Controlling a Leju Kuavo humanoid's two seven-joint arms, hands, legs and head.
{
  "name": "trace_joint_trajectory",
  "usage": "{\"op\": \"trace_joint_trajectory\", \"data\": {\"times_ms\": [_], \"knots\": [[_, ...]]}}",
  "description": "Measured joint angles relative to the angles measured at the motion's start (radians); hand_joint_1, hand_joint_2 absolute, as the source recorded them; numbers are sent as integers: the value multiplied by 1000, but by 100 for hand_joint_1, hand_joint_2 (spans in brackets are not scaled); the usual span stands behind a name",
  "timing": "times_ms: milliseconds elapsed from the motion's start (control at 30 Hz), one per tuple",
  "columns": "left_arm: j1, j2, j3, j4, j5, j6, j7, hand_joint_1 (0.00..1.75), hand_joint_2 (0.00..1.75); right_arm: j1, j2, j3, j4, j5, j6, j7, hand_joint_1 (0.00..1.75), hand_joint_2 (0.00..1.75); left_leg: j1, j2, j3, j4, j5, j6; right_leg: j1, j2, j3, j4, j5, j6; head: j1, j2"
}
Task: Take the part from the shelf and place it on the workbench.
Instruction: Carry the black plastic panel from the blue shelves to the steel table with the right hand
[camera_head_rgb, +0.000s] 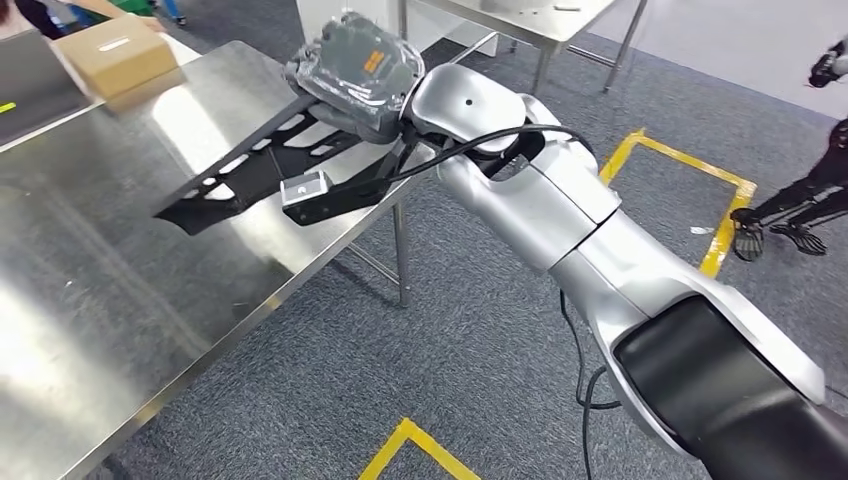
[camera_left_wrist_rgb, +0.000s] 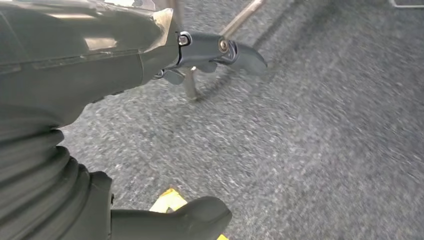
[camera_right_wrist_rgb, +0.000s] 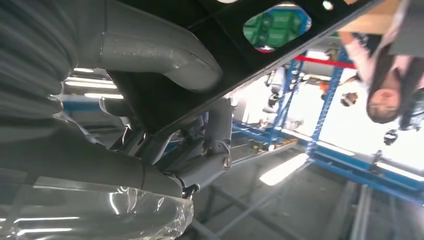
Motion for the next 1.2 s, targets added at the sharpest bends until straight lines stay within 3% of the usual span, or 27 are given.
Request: {"op": "trace_joint_trajectory", "data": {"times_ms": [67,133,233,333,433,567,967,1067,1200], "knots": [[1,-3,0,0,-4,13,-1,0,175,5,1,7,0,4,-4,-9,175,175,1,-17,1,2,-2,-3,-6,2,47,-121,60,18,0,0],[1,-4,0,0,-5,21,-1,0,175,6,3,13,1,6,-10,-13,175,175,-3,-27,-1,6,-5,-12,-10,7,101,-243,111,20,0,0],[2,-3,0,0,-6,27,-1,0,175,8,9,19,3,8,-18,-17,175,175,-3,-28,-3,8,-8,-20,-11,10,117,-280,129,8,-2,0],[3,-4,0,0,-7,33,-2,0,175,9,11,20,6,8,-22,-24,175,175,-2,-24,17,-21,-2,-25,-10,12,132,-302,137,-2,-2,0],[3,-3,0,0,-7,38,-4,0,175,9,12,26,12,8,-28,-33,175,175,-2,-22,68,-96,24,-31,-10,15,176,-367,160,-13,-2,0],[3,0,0,0,-6,44,-4,0,175,9,16,40,21,8,-35,-41,175,175,-2,-21,153,-228,74,-37,-9,16,254,-486,205,-18,-2,0],[3,0,1,0,-6,47,-4,0,175,12,19,63,51,13,-47,-48,175,175,-2,-21,398,-645,246,-47,-7,17,478,-865,357,-17,-2,0],[3,-1,3,0,-5,47,-4,0,175,13,19,64,57,8,-49,-50,175,175,-1,-21,415,-677,264,-48,-6,17,493,-891,374,-17,-1,0],[3,-1,8,0,-4,43,-3,0,175,16,19,64,61,-3,-57,-53,175,175,0,-21,366,-612,242,-48,-6,18,455,-851,363,-17,-2,0]]}}
